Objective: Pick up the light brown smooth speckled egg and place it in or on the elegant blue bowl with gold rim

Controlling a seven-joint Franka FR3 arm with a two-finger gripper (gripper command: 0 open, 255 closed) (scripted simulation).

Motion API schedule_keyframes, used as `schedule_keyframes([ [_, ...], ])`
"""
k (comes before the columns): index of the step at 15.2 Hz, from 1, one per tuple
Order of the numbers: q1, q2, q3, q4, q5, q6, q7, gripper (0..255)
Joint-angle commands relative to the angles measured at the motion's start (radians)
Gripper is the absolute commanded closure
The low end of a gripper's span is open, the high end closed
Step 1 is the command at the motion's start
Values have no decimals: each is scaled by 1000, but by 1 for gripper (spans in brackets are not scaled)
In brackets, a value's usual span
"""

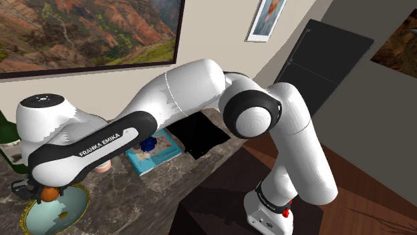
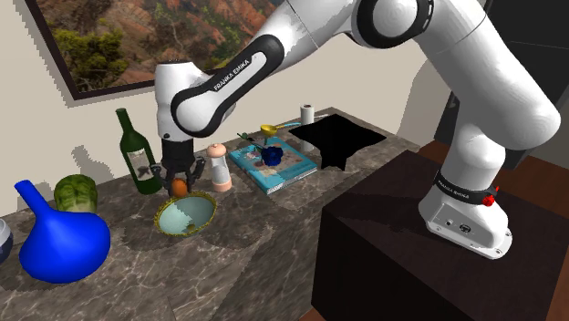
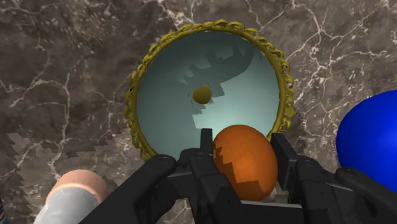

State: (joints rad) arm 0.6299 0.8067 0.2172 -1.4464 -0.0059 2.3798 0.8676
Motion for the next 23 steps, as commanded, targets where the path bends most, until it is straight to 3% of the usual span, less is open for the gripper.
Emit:
schedule_keyframes([
  [1, 3, 20, -2, 7, -2, 13, 0, 255],
  [16, 9, 91, -9, 23, -8, 68, -6, 255],
  [17, 9, 91, -9, 23, -8, 68, -6, 0],
  [23, 3, 61, -6, 5, -5, 56, -7, 0],
])
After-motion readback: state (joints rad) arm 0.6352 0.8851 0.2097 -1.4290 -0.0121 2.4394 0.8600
